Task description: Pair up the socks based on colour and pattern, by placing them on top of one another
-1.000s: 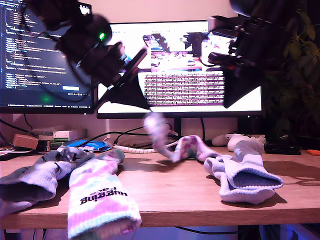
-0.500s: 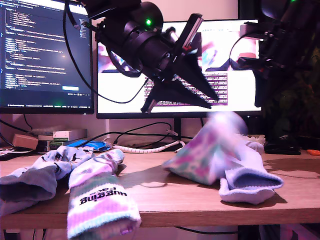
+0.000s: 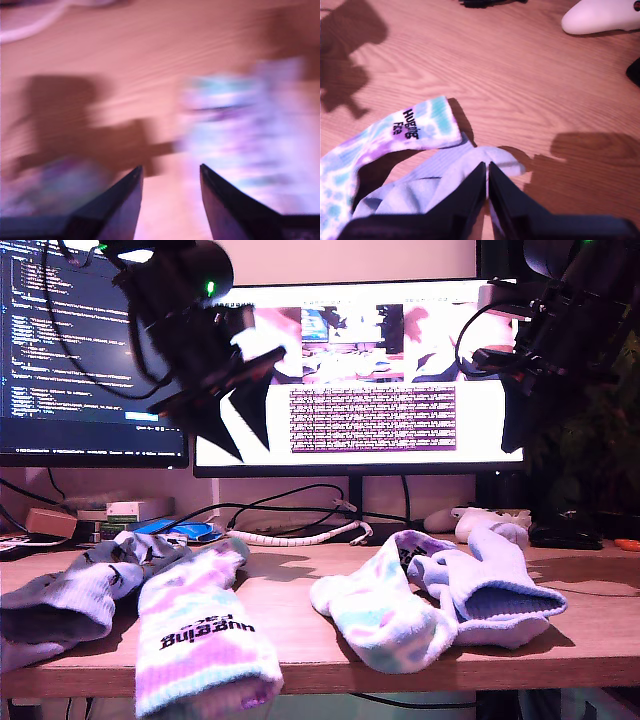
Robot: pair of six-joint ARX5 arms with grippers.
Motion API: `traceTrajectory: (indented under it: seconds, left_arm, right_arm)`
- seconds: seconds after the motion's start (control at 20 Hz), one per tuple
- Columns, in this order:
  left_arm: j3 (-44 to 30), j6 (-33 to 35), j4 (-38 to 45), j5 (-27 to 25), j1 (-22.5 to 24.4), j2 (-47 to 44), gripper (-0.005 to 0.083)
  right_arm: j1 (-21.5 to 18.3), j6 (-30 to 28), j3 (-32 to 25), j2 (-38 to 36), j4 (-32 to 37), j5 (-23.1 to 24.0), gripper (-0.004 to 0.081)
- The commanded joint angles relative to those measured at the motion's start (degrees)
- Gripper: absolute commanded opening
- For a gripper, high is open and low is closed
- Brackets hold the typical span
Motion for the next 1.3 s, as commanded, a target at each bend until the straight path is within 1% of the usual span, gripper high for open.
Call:
traceTrajectory:
  seconds: [0.0,0.1,0.25,0.4,0.7,0.75,0.8,0.85,0.95,1.0,1.05,1.25]
  left_arm:
    - [-0.9,0.6,0.1,-2.4,-0.8,2.4,0.0323]
    - [-0.9,0.6,-0.4,-5.6,-0.9,4.0,0.0329]
    - [-0.9,0.5,-1.1,-8.7,-0.8,7.5,0.0379]
    - [-0.9,0.5,-0.6,-12.7,-0.8,9.1,0.0379]
    - [-0.9,0.1,-0.2,-12.4,-0.7,10.5,0.0377]
    - [-0.9,0.1,-0.1,-12.4,-0.7,10.6,0.0364]
    - [-0.9,0.1,0.2,-12.4,-0.7,10.6,0.0309]
    - [-0.9,0.1,0.5,-12.0,-0.7,10.6,0.0215]
    - [-0.9,0.1,-0.2,-8.9,-0.7,10.6,0.0009]
    - [-0.9,0.0,-0.5,-6.7,-0.4,10.6,-0.0017]
    - [-0.9,-0.1,-0.8,-5.4,-0.3,10.6,-0.0019]
    - [-0.9,0.0,-0.9,-2.8,-0.1,10.6,-0.0019]
  right_arm:
    - [0.2,0.2,-0.1,0.0,0.8,-0.4,-0.0012]
    - [0.2,0.5,-0.1,0.0,1.2,-0.4,-0.0012]
    - [0.2,0.6,-0.1,0.0,1.0,-0.4,-0.0012]
    - [0.2,0.6,-0.1,0.0,0.9,-0.4,-0.0012]
    - [0.2,0.6,-0.1,0.0,1.0,-0.4,-0.0012]
    - [0.2,0.6,-0.1,0.0,1.0,-0.4,-0.0013]
    - [0.2,0.6,-0.1,0.0,1.0,-0.4,-0.0012]
    - [0.2,0.6,-0.1,0.0,1.0,-0.4,-0.0012]
    - [0.2,0.7,-0.1,0.0,0.9,-0.4,-0.0012]
    - [0.2,1.3,-0.1,0.0,0.9,-0.4,-0.0012]
    - [0.2,1.5,-0.1,0.0,0.9,-0.4,-0.0012]
    - [0.2,1.5,-0.1,0.0,0.9,-0.4,-0.0012]
